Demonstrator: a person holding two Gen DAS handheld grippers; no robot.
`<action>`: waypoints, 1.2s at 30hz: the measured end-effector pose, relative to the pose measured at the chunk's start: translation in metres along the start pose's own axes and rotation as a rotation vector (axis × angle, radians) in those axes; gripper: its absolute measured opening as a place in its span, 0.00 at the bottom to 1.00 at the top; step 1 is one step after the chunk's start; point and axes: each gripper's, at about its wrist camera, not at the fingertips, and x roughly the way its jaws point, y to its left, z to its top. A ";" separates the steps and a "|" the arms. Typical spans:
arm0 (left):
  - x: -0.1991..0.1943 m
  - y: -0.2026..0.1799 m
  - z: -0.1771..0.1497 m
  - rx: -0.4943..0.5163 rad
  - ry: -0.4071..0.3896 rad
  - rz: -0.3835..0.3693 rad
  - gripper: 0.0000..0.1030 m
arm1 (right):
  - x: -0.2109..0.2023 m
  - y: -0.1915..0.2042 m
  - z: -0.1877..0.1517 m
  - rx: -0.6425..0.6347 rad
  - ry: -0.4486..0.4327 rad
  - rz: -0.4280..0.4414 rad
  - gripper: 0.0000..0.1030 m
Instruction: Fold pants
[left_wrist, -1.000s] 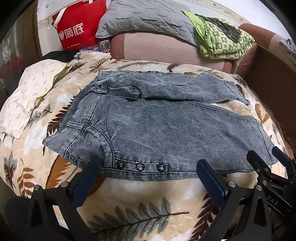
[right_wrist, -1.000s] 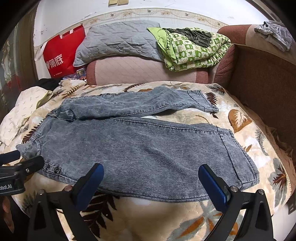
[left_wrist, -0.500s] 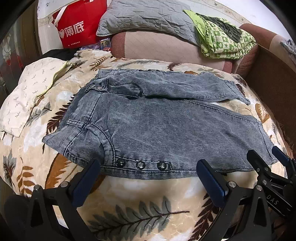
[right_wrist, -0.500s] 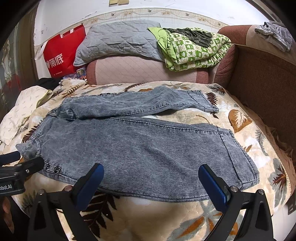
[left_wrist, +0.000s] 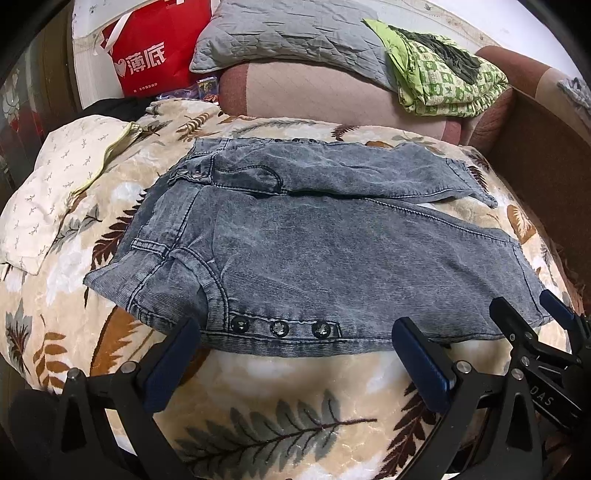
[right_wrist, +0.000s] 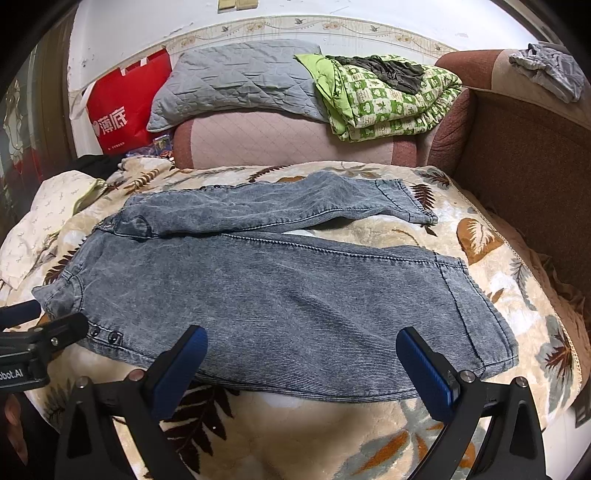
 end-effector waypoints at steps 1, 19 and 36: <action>-0.001 0.002 0.001 0.001 -0.002 -0.005 1.00 | 0.000 -0.002 0.001 0.007 0.009 0.009 1.00; 0.037 0.169 0.010 -0.389 0.104 0.079 1.00 | 0.038 -0.262 -0.018 0.704 0.409 0.131 0.84; 0.060 0.190 0.012 -0.507 0.185 0.046 0.67 | 0.059 -0.244 -0.014 0.596 0.427 0.073 0.50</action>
